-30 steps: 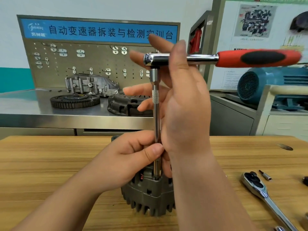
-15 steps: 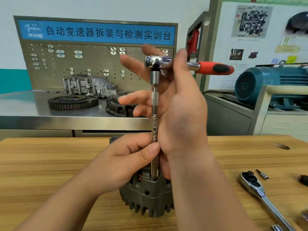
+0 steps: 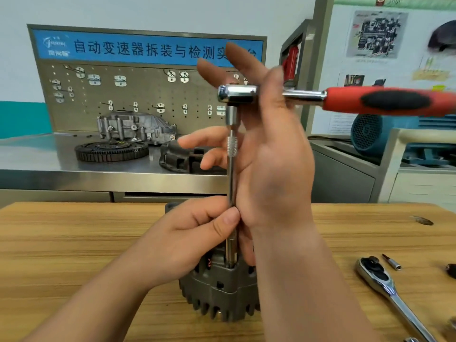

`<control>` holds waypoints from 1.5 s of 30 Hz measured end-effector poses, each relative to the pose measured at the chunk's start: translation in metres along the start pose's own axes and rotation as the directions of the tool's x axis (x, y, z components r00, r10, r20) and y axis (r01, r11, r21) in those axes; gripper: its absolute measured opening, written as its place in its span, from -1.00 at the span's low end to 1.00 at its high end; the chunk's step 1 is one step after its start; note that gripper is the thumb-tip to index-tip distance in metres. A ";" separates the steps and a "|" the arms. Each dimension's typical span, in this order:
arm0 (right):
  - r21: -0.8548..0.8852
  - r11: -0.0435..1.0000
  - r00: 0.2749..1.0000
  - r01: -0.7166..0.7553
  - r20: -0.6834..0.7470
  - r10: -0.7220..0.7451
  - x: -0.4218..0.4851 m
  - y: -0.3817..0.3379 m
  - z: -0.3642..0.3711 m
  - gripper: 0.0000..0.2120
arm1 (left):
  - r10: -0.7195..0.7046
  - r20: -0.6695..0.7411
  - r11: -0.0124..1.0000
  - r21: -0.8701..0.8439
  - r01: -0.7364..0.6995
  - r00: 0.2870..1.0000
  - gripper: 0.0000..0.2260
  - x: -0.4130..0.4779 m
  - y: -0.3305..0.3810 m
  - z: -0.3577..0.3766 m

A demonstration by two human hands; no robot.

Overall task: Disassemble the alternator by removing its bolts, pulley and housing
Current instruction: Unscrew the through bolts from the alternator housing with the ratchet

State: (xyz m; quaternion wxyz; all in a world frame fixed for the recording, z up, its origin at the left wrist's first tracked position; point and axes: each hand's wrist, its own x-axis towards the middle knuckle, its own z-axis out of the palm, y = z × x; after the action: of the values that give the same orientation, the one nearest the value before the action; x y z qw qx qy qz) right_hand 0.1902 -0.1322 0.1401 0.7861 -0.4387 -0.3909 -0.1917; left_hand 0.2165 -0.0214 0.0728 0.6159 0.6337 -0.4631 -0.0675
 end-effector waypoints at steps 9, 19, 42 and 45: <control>-0.242 0.958 0.983 0.154 -0.060 -0.173 0.000 0.001 0.001 -0.68 | -0.009 -0.059 0.997 0.080 0.014 0.998 -0.54 0.000 -0.003 0.000; -0.054 0.999 0.997 -0.001 -0.075 -0.004 0.000 0.000 -0.001 -0.64 | 0.003 -0.066 0.999 0.041 -0.001 0.998 -0.56 -0.002 0.002 0.002; 0.000 0.992 0.989 -0.127 -0.071 0.126 0.000 0.000 -0.003 -0.50 | -0.006 -0.025 1.000 0.017 0.006 1.000 -0.55 -0.002 0.001 0.000; -0.112 0.992 0.995 -0.058 -0.083 0.048 -0.001 0.001 -0.001 -0.56 | -0.004 -0.043 1.000 0.013 0.005 0.999 -0.54 -0.001 -0.001 0.000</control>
State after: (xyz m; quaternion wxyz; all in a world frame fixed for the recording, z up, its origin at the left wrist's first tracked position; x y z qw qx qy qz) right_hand 0.1904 -0.1327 0.1382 0.7796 -0.4850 -0.3359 -0.2101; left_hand 0.2162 -0.0206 0.0714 0.6214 0.6401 -0.4488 -0.0521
